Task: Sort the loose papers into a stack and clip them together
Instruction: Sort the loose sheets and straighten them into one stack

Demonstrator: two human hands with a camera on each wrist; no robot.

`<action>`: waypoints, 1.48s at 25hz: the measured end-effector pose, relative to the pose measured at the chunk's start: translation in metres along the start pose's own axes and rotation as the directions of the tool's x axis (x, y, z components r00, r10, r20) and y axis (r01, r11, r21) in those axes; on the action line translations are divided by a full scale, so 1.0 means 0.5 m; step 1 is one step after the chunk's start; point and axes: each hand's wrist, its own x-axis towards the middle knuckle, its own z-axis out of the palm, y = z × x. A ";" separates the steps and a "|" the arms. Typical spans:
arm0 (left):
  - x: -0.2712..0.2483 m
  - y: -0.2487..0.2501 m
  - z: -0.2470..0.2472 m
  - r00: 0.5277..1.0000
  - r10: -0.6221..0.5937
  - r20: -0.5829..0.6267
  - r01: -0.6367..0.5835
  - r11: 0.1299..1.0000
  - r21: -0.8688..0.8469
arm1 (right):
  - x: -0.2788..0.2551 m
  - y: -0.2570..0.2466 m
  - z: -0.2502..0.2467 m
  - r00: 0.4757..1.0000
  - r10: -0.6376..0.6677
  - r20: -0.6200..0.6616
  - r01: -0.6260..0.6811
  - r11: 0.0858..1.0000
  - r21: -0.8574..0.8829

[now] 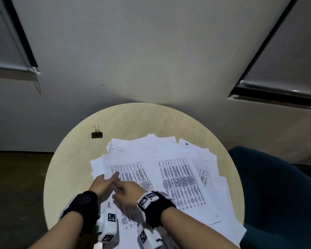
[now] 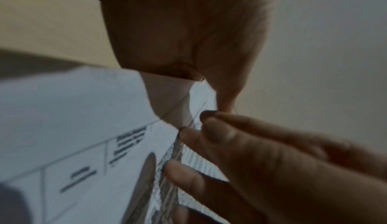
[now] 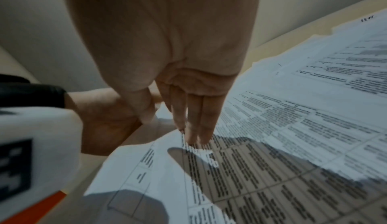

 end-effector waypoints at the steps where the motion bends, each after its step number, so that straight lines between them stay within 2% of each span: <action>1: -0.008 -0.010 -0.001 1.000 -0.006 -0.002 0.006 1.000 -0.012 | -0.002 0.013 -0.005 0.999 0.009 0.030 -0.009 1.000 0.004; 2: -0.010 -0.021 -0.005 1.000 -0.002 -0.002 0.002 1.000 0.011 | -0.004 0.030 -0.013 0.999 0.037 0.027 -0.038 0.999 0.016; 4: 0.001 -0.020 -0.017 1.000 0.002 0.026 -0.003 0.999 0.048 | -0.012 0.076 -0.044 0.987 0.149 -0.066 -0.143 0.986 0.084; 6: 0.006 0.019 -0.030 0.992 0.066 0.104 -0.070 0.997 0.034 | -0.022 0.122 -0.097 0.922 0.322 -0.216 -0.260 0.927 0.270; 7: 0.014 0.042 -0.039 0.983 0.132 0.125 -0.134 0.991 0.012 | -0.030 0.138 -0.128 0.879 0.396 -0.266 -0.272 0.873 0.404; 8: 0.009 0.072 -0.044 0.966 0.224 0.132 -0.225 0.974 -0.006 | -0.039 0.145 -0.159 0.855 0.426 -0.295 -0.231 0.823 0.519; 10: 0.000 0.131 -0.049 0.914 0.395 0.090 -0.396 0.918 -0.003 | -0.053 0.138 -0.213 0.850 0.373 -0.372 -0.037 0.747 0.664; 12: -0.004 0.174 -0.055 0.883 0.468 0.019 -0.468 0.883 -0.036 | -0.056 0.114 -0.259 0.813 0.310 -0.492 0.183 0.668 0.722; 14: -0.007 0.203 -0.062 0.870 0.490 -0.056 -0.492 0.870 -0.038 | -0.049 0.086 -0.295 0.764 0.295 -0.575 0.300 0.626 0.720; 15: -0.006 0.211 -0.063 0.862 0.497 -0.101 -0.503 0.863 -0.047 | -0.047 0.075 -0.308 0.754 0.277 -0.595 0.316 0.641 0.699; 18: -0.013 0.225 -0.065 0.827 0.536 -0.166 -0.560 0.808 -0.182 | -0.050 0.061 -0.319 0.769 0.203 -0.606 0.318 0.701 0.638; 20: -0.011 0.213 -0.065 0.808 0.561 -0.180 -0.588 0.789 -0.179 | -0.055 0.060 -0.307 0.776 0.181 -0.604 0.303 0.733 0.609; 22: 0.010 0.176 -0.063 0.828 0.548 -0.121 -0.561 0.808 -0.180 | -0.057 0.065 -0.286 0.783 0.186 -0.594 0.284 0.743 0.606; 24: 0.021 0.141 -0.054 0.872 0.488 -0.039 -0.487 0.854 -0.185 | -0.053 0.073 -0.264 0.804 0.196 -0.561 0.251 0.743 0.620; 26: 0.020 0.126 -0.041 0.890 0.456 0.006 -0.446 0.872 -0.204 | -0.033 0.082 -0.238 0.799 0.237 -0.552 0.182 0.781 0.598; 29: 0.009 0.140 -0.012 0.882 0.467 -0.058 -0.466 0.849 -0.251 | -0.014 0.069 -0.217 0.719 0.364 -0.593 0.146 0.755 0.640; 31: 0.001 0.163 -0.012 0.861 0.496 -0.115 -0.506 0.810 -0.297 | -0.023 0.056 -0.226 0.685 0.360 -0.633 0.226 0.722 0.654; 35: 0.007 0.169 -0.041 0.851 0.524 -0.043 -0.510 0.803 -0.308 | -0.064 0.067 -0.230 0.640 0.335 -0.692 0.316 0.706 0.634; 37: 0.005 0.165 -0.042 0.853 0.522 -0.013 -0.500 0.811 -0.304 | -0.076 0.068 -0.224 0.639 0.309 -0.705 0.323 0.723 0.610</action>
